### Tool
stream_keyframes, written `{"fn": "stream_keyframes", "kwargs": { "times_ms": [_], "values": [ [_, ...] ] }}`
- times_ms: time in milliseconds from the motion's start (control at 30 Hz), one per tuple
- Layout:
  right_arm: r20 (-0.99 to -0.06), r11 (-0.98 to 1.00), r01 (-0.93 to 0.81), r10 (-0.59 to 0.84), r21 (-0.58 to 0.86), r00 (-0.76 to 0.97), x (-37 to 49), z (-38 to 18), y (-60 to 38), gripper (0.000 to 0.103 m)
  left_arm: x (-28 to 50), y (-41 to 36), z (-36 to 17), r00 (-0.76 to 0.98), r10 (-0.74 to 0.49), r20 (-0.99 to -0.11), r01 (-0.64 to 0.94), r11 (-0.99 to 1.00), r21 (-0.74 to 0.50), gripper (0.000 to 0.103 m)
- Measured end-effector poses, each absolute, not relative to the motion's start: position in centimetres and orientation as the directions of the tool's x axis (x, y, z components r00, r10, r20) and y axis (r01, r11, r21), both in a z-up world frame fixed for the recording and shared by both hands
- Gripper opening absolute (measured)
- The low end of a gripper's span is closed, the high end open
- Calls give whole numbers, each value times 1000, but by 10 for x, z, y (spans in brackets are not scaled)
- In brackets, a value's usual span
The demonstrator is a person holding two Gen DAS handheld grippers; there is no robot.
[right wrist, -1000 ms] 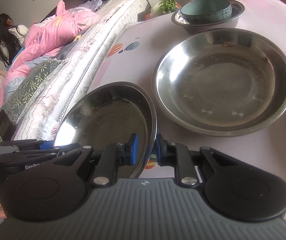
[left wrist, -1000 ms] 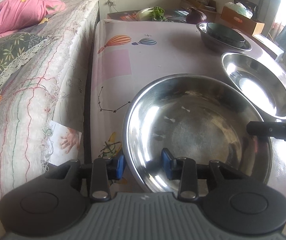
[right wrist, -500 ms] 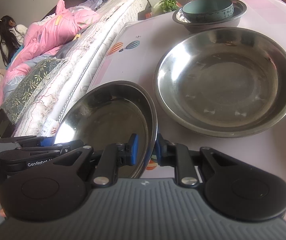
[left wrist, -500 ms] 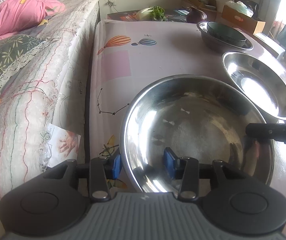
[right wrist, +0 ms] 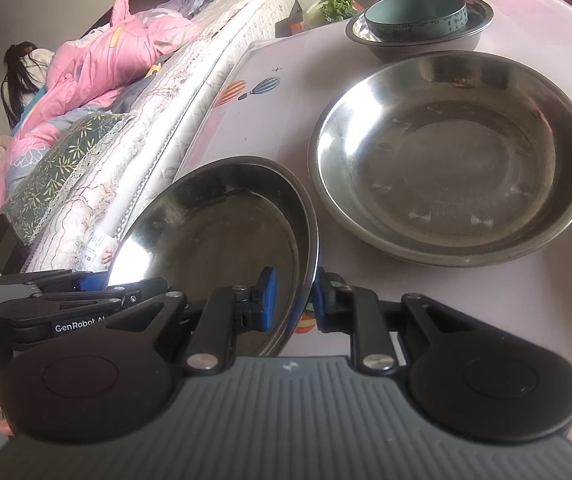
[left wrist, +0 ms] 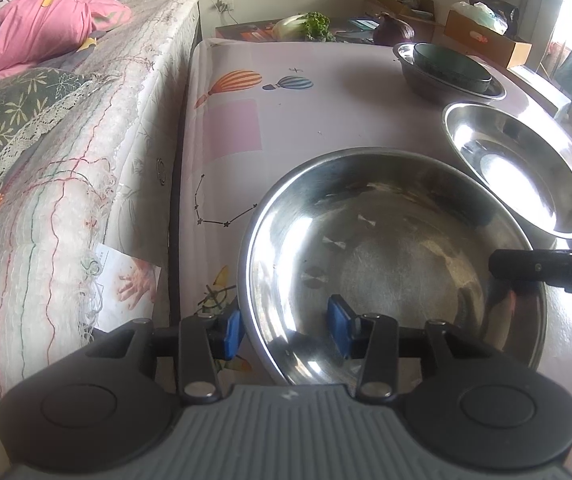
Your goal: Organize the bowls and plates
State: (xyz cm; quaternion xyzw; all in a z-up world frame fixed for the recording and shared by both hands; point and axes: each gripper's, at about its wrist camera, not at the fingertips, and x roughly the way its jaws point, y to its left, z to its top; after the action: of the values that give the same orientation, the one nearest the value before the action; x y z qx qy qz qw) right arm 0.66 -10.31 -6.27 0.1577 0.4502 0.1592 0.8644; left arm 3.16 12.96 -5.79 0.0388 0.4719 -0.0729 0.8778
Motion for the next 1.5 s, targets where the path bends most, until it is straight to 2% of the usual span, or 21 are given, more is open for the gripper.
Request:
{"fn": "stream_keyframes", "kwargs": {
  "times_ms": [1500],
  "values": [
    [-725, 915, -155, 391, 373, 567, 4, -53, -96, 20, 27, 128, -49, 557, -77, -827, 156, 988, 13, 46]
  ]
}}
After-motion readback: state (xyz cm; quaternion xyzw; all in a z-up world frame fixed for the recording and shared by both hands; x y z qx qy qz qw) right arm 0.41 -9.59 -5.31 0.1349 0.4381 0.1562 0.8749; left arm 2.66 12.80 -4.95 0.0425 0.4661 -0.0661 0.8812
